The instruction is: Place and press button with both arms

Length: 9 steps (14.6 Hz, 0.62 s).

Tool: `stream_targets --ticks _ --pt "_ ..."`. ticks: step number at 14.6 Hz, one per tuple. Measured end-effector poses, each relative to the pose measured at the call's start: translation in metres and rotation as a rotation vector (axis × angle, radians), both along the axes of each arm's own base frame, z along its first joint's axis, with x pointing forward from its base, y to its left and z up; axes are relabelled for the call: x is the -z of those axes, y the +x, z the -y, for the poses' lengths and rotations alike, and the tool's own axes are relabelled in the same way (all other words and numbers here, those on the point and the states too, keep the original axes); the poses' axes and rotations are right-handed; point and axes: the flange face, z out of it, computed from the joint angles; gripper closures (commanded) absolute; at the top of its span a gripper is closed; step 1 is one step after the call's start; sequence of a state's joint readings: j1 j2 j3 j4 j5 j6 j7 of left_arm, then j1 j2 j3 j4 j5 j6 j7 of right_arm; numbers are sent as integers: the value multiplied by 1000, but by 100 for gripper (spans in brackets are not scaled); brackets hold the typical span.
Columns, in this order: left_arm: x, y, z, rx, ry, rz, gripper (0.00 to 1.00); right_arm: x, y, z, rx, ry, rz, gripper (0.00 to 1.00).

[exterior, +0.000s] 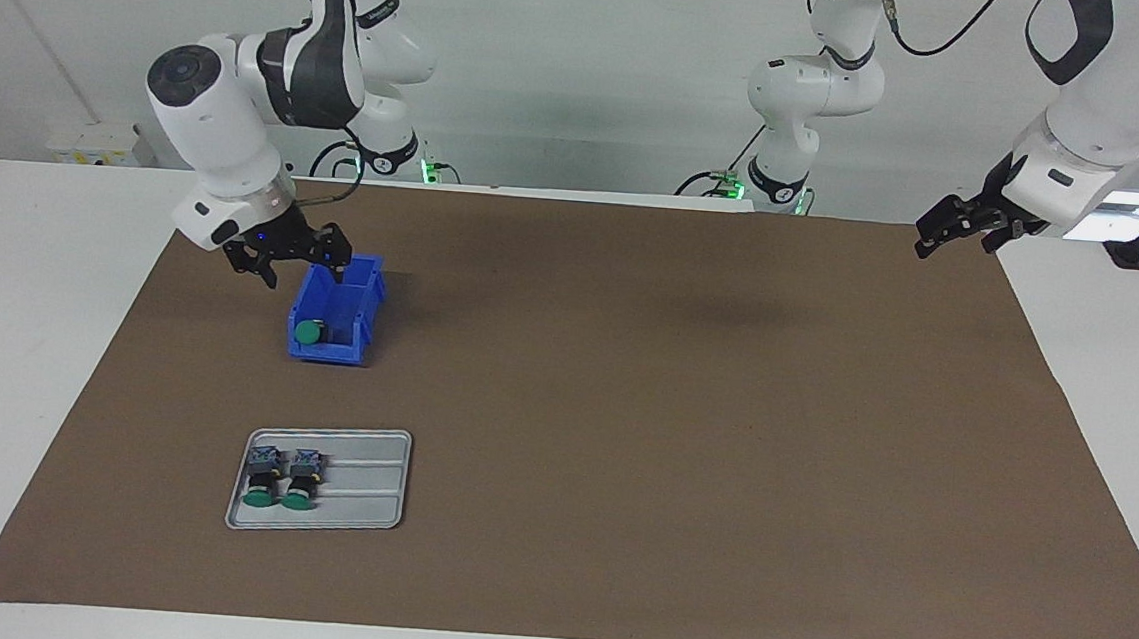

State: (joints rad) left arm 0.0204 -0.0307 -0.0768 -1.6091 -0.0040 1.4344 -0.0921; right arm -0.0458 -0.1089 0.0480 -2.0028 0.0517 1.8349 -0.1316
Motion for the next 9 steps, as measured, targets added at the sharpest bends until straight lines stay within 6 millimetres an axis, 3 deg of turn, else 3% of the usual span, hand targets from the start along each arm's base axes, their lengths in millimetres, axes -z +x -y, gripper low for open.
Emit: stream_targets --ticks 7,9 --pt "0 0 1 8 -1 1 0 -139 -10 9 4 4 -26 1" --pt "0 0 2 9 -1 1 0 -150 -3 13 9 2 -21 1"
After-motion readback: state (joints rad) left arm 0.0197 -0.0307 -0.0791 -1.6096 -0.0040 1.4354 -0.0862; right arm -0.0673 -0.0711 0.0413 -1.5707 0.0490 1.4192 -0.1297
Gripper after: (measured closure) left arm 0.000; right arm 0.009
